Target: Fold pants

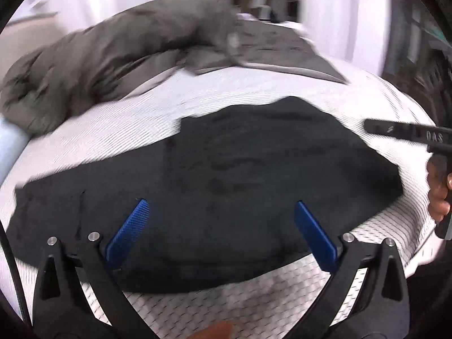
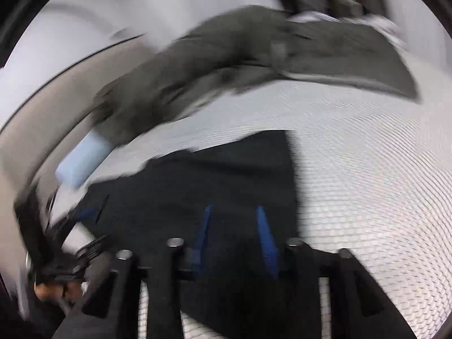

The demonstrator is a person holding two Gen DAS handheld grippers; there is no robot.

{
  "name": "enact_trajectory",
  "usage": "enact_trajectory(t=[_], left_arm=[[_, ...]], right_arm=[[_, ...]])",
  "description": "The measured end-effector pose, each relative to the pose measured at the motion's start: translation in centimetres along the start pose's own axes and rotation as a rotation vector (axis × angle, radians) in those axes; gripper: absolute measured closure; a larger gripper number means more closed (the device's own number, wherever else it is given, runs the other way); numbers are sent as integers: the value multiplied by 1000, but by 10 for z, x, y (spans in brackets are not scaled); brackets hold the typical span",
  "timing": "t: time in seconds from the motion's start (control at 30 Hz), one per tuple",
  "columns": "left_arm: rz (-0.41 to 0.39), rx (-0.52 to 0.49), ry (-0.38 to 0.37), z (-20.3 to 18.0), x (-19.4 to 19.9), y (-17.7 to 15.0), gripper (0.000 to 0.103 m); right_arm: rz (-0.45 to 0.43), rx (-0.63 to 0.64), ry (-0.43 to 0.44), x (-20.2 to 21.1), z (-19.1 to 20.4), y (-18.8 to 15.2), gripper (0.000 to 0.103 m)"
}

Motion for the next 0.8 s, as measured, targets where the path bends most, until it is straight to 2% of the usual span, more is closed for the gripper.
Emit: enact_trajectory(t=[0.1, 0.17, 0.2, 0.27, 0.33, 0.37, 0.43, 0.53, 0.6, 0.67, 0.73, 0.8], left_arm=[[57, -115, -77, -23, -25, 1, 2], [139, -111, -126, -24, -43, -9, 5], [182, -109, -137, -22, -50, -17, 10], [188, -147, -121, -17, -51, -27, 14], [175, -148, -129, -9, -43, -33, 15], [171, -132, -128, -2, -39, -35, 15], [155, -127, -118, 4, -32, -39, 15], [145, -119, -95, 9, -19, -36, 16], [98, -83, -116, 11, -5, -25, 16], [36, -45, -134, 12, 2, -6, 16], [37, -37, -156, 9, -8, 13, 16], [104, -61, -182, 3, -33, 25, 20]], right_arm=[[108, 103, 49, -33, 40, -19, 54], [196, 152, 26, -57, 48, -37, 54], [226, 191, -4, -71, 49, -45, 54], [204, 258, -38, -73, 46, -49, 54], [176, 304, -140, -61, 34, -50, 54], [157, 304, -185, -53, 23, -51, 54], [143, 253, -216, -45, 3, -53, 54], [105, 178, -180, -28, -2, -45, 53], [50, 156, -138, -14, 6, -37, 53], [10, 154, -103, -18, 27, -16, 52], [21, 160, -82, -30, 38, -7, 52], [102, 169, -75, -61, 44, 1, 52]])
Point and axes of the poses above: each gripper's, at about its wrist camera, not at the fingertips, and x roughly against the way its jaws point, z to its left, y to its top, the point moved 4 cm from there along -x, roughly the way its jaws point, and after that the axes turned 4 degrees about -y, right-handed, at the moved point
